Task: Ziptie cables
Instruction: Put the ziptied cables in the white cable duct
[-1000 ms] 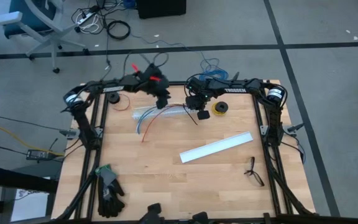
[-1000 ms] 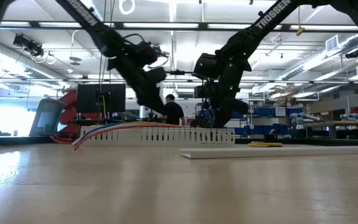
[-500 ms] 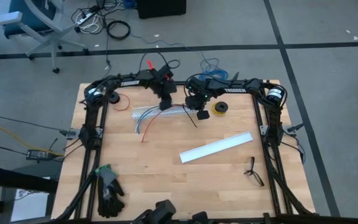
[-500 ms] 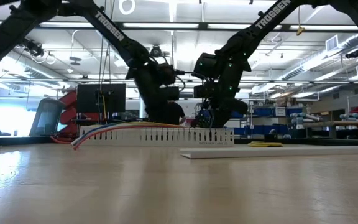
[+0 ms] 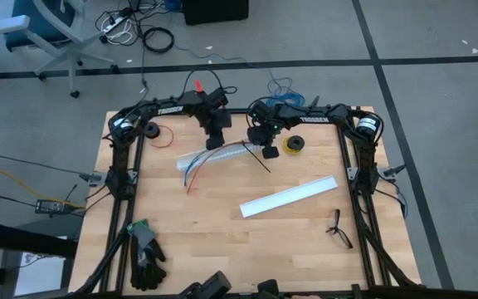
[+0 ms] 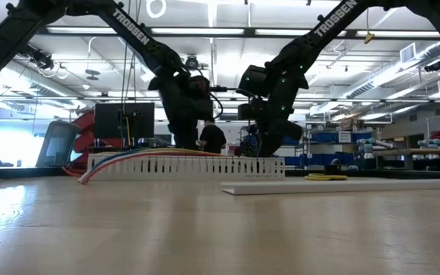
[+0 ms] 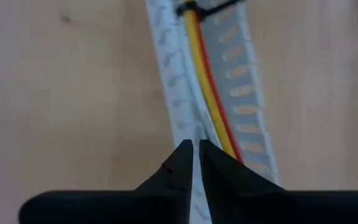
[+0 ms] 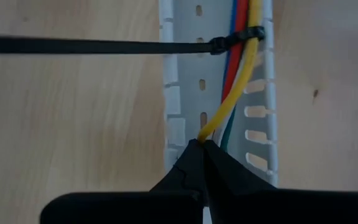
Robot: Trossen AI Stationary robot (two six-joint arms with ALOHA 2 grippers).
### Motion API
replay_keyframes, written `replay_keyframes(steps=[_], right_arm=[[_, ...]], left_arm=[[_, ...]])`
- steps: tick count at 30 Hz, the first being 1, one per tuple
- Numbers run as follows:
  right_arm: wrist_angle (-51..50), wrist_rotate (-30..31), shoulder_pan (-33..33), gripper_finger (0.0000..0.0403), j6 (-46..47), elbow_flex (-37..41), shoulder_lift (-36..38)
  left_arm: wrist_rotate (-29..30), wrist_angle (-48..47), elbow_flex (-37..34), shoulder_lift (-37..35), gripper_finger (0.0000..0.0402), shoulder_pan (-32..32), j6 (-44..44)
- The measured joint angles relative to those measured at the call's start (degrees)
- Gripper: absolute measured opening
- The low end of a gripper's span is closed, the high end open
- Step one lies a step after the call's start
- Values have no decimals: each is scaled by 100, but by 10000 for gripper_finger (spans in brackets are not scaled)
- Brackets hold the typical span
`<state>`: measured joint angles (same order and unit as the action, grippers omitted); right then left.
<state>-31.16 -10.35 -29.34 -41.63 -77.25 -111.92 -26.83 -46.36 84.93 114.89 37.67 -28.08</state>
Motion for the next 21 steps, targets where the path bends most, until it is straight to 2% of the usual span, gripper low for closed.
replay_keyframes(steps=[13,15,19,21], right_arm=[[26,-28,-75,0,101,0,0],[26,-28,-77,0,109,0,0],[33,-37,-75,0,155,0,0],[30,-35,-75,0,171,0,0]], left_arm=[[-186,-392,-2,-26,14,-279,-2],[3,-506,-2,-26,14,-356,4],[823,-679,7,-52,11,-557,279],[955,-697,7,-48,9,-644,319]])
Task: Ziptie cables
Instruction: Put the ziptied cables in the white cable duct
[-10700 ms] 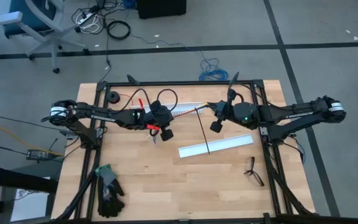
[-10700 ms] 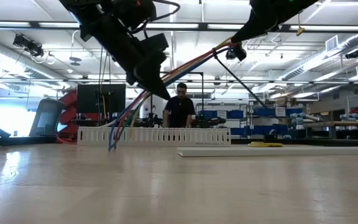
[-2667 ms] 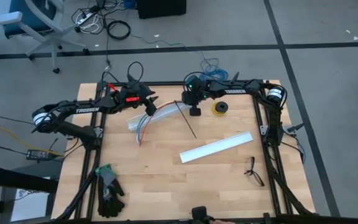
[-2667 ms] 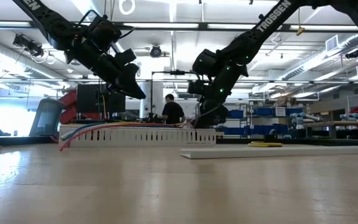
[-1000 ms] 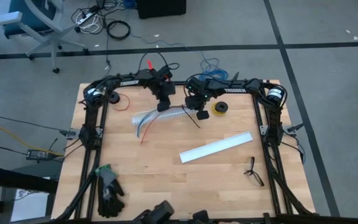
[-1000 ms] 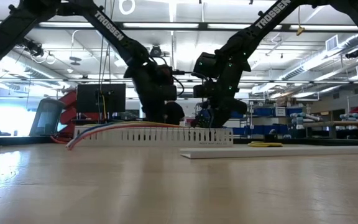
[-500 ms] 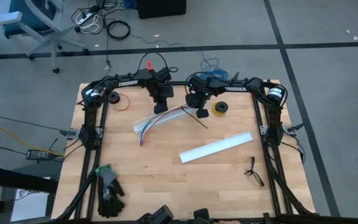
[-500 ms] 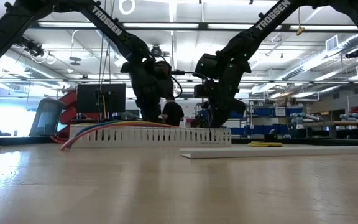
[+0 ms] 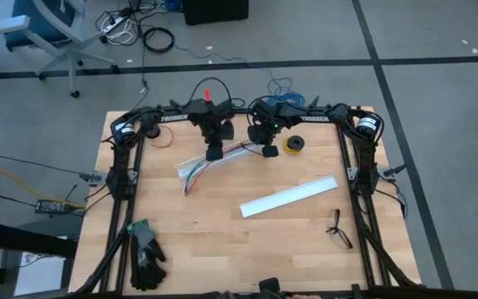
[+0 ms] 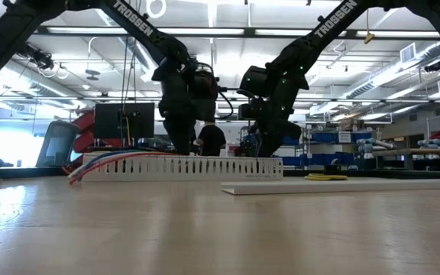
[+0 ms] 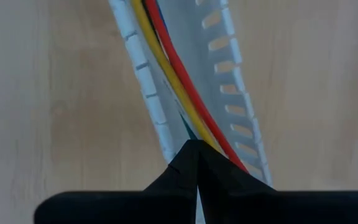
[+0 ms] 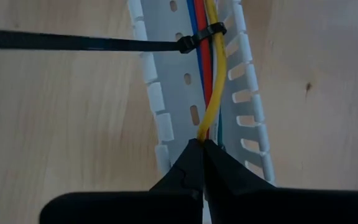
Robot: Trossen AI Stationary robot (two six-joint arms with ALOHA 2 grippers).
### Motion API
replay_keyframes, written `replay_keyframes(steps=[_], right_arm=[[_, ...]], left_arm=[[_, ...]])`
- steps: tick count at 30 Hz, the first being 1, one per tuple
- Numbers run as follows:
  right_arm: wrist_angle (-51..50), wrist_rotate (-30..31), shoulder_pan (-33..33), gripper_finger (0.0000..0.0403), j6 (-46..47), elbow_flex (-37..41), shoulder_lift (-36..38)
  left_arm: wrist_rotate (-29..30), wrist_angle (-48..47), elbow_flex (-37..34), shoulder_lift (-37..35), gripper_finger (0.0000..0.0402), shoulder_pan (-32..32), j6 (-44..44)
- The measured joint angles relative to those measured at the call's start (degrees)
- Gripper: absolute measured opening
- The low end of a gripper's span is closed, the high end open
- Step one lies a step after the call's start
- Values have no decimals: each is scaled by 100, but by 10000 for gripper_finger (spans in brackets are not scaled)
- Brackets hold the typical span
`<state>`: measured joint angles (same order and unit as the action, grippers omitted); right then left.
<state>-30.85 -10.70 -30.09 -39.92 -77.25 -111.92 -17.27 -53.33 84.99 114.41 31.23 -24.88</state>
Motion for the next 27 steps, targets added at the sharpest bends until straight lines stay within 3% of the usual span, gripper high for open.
replay_keyframes(steps=[8,27], right_arm=[[-16,0,-8,0,136,0,0],[-738,268,-180,0,147,48,8]], left_arm=[[892,-63,8,-2,8,-290,448],[1149,333,-485,-121,7,-274,778]])
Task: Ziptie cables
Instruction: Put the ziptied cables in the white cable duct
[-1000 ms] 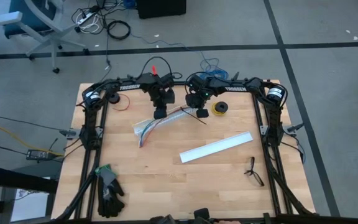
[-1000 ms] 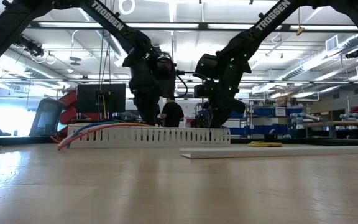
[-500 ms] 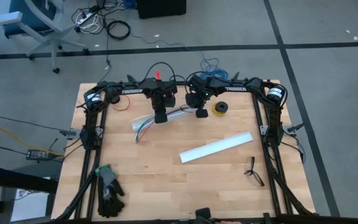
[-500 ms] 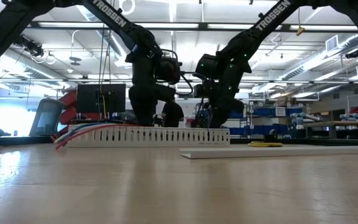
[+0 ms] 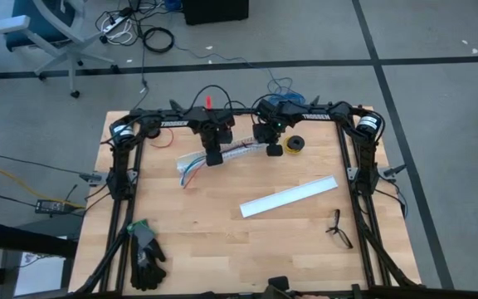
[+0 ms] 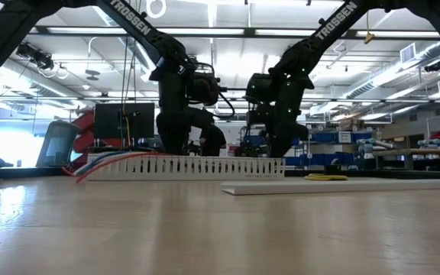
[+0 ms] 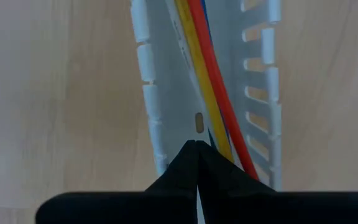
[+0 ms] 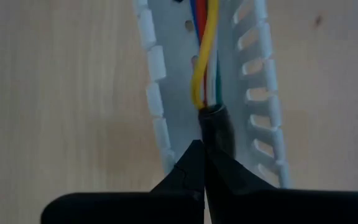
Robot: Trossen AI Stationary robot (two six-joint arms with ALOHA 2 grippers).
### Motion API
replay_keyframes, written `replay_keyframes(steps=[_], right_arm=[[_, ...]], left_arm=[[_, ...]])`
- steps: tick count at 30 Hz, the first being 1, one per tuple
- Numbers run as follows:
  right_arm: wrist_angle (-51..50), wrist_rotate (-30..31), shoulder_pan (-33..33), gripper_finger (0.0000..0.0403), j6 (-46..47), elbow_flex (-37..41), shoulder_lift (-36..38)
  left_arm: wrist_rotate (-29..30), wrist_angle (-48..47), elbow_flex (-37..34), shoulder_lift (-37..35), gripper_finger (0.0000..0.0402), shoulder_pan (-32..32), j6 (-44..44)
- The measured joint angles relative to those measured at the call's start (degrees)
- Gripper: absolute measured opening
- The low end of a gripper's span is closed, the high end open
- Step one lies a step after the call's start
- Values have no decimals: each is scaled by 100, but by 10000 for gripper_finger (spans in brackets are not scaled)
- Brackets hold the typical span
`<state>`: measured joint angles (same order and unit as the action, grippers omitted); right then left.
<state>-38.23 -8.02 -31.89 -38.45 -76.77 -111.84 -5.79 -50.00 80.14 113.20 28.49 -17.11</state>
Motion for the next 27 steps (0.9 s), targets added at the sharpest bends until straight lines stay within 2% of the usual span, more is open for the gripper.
replay_keyframes(steps=[5,15,20,27], right_arm=[[-121,257,-26,0,21,-7,1],[-188,121,-168,0,122,-2,-3],[-234,123,-209,0,149,0,-12],[-243,109,-227,0,257,0,-12]], left_arm=[[130,302,-209,-263,7,6,115],[142,1867,-2141,-1686,7,3,705],[135,2004,-2694,-2357,7,0,733],[308,2293,-3302,-2908,8,3,855]])
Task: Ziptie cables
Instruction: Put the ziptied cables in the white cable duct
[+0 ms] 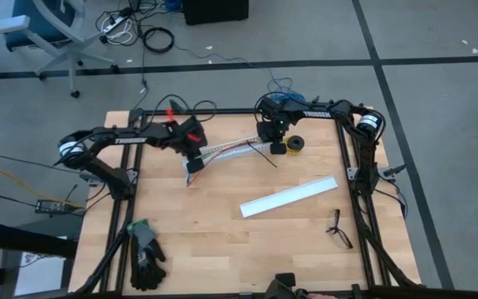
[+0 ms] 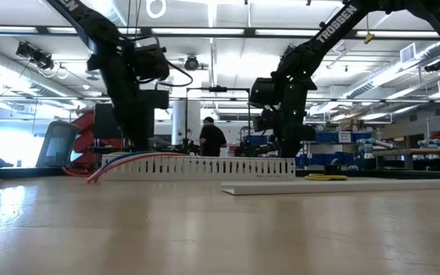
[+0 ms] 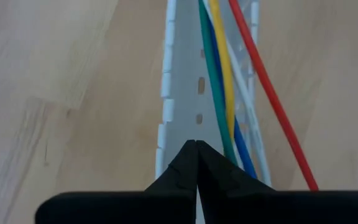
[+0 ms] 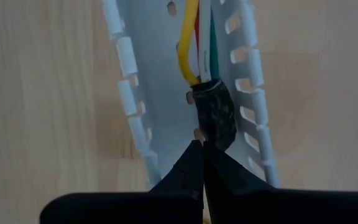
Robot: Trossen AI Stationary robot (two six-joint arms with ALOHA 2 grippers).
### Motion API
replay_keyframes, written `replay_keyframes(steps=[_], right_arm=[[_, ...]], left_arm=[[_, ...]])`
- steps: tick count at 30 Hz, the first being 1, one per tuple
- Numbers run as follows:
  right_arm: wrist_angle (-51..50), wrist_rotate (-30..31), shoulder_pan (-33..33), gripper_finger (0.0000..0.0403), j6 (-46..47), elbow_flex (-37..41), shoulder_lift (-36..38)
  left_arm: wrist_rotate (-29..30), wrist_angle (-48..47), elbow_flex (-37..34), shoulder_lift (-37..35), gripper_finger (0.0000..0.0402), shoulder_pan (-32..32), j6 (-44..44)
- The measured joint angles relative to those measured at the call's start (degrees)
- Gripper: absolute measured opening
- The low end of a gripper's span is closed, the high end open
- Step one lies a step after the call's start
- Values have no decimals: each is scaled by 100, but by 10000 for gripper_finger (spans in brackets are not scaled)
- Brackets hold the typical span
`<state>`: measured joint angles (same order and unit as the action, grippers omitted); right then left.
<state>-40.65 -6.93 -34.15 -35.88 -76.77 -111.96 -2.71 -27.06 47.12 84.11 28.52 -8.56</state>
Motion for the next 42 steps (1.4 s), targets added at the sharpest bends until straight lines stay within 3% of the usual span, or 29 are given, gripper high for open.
replay_keyframes(steps=[6,13,21,28,32,38,42], right_arm=[[16,-26,-32,0,-12,0,0],[35,-104,-107,0,-9,0,0],[172,-180,-138,0,-19,-4,2],[223,-214,-147,0,-30,-4,2],[268,-341,-189,0,-34,-4,2],[398,-535,-201,0,-32,-4,2],[438,-541,-197,0,-32,-7,4]], left_arm=[[89,361,-513,-476,8,2,329],[721,204,-1000,-530,8,11,928],[442,202,-1242,-622,8,-18,1355],[918,192,-1239,-1564,8,-18,1477],[755,257,-1231,-2065,8,-58,1638],[-56,780,-1231,-2091,8,-610,1758],[298,793,-1231,-2083,7,-1199,2045]])
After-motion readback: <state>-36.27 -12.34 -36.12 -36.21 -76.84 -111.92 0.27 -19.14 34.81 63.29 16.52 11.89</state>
